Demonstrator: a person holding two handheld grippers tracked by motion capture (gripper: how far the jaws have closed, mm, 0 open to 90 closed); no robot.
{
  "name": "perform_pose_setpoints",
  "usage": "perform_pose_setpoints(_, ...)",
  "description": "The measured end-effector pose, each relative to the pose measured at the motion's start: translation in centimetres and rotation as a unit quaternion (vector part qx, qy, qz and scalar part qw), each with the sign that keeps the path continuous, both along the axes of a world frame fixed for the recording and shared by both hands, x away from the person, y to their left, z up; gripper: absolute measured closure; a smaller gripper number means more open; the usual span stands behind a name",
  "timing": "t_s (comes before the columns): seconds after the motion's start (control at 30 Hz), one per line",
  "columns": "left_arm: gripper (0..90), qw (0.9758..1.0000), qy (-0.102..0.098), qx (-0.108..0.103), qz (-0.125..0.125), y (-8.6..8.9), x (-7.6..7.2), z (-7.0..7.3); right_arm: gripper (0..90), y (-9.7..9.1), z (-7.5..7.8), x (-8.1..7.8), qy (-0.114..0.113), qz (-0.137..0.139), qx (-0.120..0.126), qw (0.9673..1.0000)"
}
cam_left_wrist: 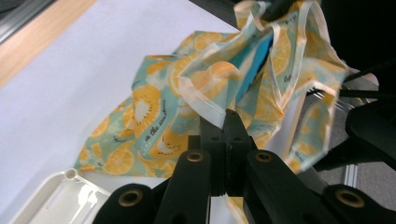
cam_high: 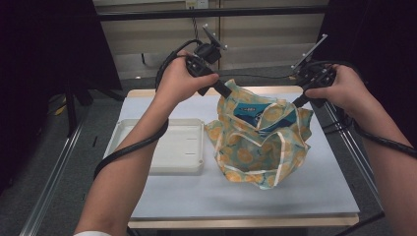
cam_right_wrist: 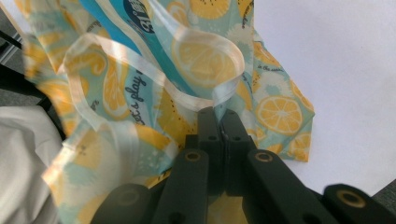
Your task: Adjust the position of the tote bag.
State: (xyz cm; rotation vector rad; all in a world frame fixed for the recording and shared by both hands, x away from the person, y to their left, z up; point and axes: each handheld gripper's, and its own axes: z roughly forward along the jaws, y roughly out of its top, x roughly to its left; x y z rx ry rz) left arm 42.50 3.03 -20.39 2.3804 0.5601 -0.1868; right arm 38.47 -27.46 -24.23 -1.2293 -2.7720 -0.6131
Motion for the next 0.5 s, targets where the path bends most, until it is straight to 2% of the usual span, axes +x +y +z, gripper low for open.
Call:
perform_pose_setpoints(0.17, 89.9, 0.9998, -0.004, 0.001, 0.021, -0.1, 0.9, -0.1, 89.3, -0.1, -0.7, 0.0, 0.009, -0.002, -0.007, 0.9999)
perform_pose_setpoints(0.33, 89.9, 0.9993, 0.004, 0.003, 0.038, -0.1, 1.8, -1.4, 89.4, -0.2, -1.2, 0.0, 0.014, 0.0, -0.015, 0.9998)
perform_pose_setpoints(0.5, 89.8, 0.9987, 0.014, 0.013, 0.047, 0.1, 2.4, -2.8, 89.2, -0.4, -1.6, -0.1, 0.019, 0.0, -0.025, 0.9995)
